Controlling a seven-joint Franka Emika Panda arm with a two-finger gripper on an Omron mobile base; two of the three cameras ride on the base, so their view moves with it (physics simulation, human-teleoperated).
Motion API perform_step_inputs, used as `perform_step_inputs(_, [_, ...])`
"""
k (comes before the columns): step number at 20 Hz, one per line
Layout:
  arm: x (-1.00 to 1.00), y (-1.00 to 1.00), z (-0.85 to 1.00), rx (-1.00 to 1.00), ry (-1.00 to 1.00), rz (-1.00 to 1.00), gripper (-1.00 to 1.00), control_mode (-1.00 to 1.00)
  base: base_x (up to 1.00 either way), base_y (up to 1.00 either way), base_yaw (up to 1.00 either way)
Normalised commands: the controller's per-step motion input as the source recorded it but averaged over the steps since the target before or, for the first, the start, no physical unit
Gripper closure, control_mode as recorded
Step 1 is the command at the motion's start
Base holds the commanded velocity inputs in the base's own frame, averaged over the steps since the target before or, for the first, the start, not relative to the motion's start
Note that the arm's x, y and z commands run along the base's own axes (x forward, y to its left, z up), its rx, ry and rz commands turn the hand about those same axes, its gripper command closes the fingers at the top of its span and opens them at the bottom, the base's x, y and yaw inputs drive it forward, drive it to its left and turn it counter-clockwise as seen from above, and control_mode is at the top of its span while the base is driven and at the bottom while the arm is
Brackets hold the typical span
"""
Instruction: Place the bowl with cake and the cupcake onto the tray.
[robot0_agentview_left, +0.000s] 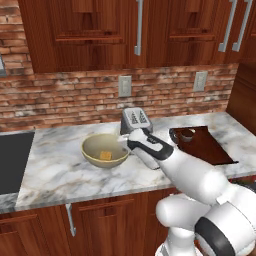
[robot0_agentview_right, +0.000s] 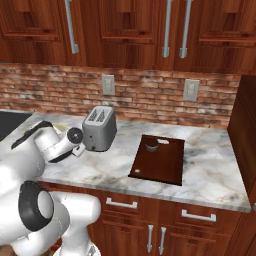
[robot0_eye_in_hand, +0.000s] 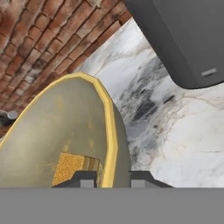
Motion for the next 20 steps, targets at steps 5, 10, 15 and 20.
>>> perform_step_inputs(5, [-0.24,-0.48,0.20,0.00,-0.01,0.00,1.00,-1.00,0.00,0.00,0.00])
perform_step_inputs(10, [-0.17,-0.47,0.18,0.00,0.00,0.00,1.00,-1.00,0.00,0.00,0.00])
perform_step_inputs(15, [-0.18,-0.45,0.20,0.00,0.00,0.00,1.00,-1.00,0.00,0.00,0.00])
perform_step_inputs(20, [-0.19,-0.44,0.18,0.00,0.00,0.00,1.00,-1.00,0.00,0.00,0.00])
